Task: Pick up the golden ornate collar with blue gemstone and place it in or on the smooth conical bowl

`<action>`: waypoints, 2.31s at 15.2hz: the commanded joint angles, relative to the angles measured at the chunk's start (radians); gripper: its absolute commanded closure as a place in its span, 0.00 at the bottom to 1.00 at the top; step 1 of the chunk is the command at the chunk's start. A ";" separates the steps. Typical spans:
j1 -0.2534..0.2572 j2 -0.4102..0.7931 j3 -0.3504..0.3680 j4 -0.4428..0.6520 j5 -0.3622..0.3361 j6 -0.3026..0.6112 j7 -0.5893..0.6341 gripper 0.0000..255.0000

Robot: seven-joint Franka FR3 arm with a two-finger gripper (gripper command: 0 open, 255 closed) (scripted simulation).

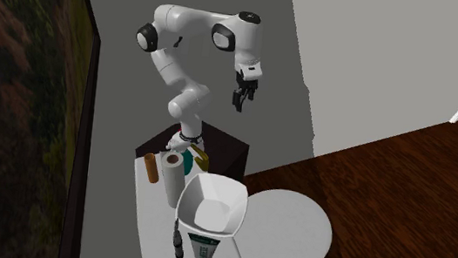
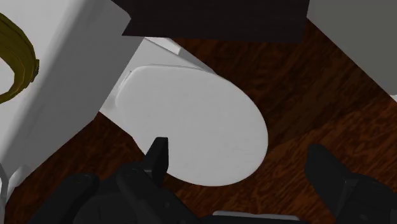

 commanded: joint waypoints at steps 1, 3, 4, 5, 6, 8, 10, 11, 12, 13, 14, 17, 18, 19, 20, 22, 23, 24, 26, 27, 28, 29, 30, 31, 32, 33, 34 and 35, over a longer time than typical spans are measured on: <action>0.000 0.000 0.000 0.000 0.000 0.000 0.000 0.00; -0.025 0.008 -0.034 -0.014 -0.027 0.018 -0.016 0.00; -0.037 0.013 -0.050 -0.021 -0.040 0.028 -0.023 0.00; -0.050 0.018 -0.067 -0.026 -0.053 0.038 -0.031 0.00; -0.062 0.025 -0.084 -0.031 -0.067 0.047 -0.039 0.00; -0.087 0.039 -0.119 -0.039 -0.092 0.068 -0.054 0.00; -0.111 0.056 -0.154 -0.044 -0.117 0.088 -0.069 0.00; -0.123 0.065 -0.171 -0.046 -0.130 0.099 -0.076 0.00; -0.135 0.075 -0.189 -0.046 -0.142 0.110 -0.084 0.00; -0.147 0.086 -0.206 -0.047 -0.153 0.121 -0.091 0.00; -0.158 0.097 -0.224 -0.046 -0.164 0.132 -0.098 0.00; -0.191 0.135 -0.278 -0.041 -0.196 0.166 -0.120 0.00; -0.201 0.148 -0.296 -0.038 -0.206 0.177 -0.128 0.00; -0.212 0.162 -0.315 -0.034 -0.215 0.188 -0.135 0.00; -0.213 0.165 -0.317 -0.033 -0.216 0.190 -0.136 0.00; -0.215 0.164 -0.321 -0.061 -0.219 0.217 -0.136 0.00; -0.215 0.164 -0.322 -0.074 -0.220 0.230 -0.135 0.00; -0.216 0.164 -0.324 -0.087 -0.222 0.243 -0.135 0.00; -0.217 0.165 -0.328 -0.113 -0.225 0.270 -0.134 0.00; -0.218 0.167 -0.331 -0.133 -0.227 0.292 -0.134 0.00; -0.218 0.167 -0.331 -0.133 -0.227 0.292 -0.134 0.00; -0.218 0.167 -0.331 -0.133 -0.227 0.292 -0.134 0.00; -0.218 0.167 -0.331 -0.133 -0.227 0.292 -0.134 0.00; -0.218 0.167 -0.331 -0.133 -0.227 0.292 -0.134 0.00; -0.218 0.167 -0.331 -0.133 -0.227 0.292 -0.134 0.00; -0.218 0.167 -0.331 -0.133 -0.227 0.292 -0.134 0.00; -0.218 0.167 -0.331 -0.133 -0.227 0.292 -0.134 0.00; -0.218 0.167 -0.331 -0.133 -0.227 0.292 -0.134 0.00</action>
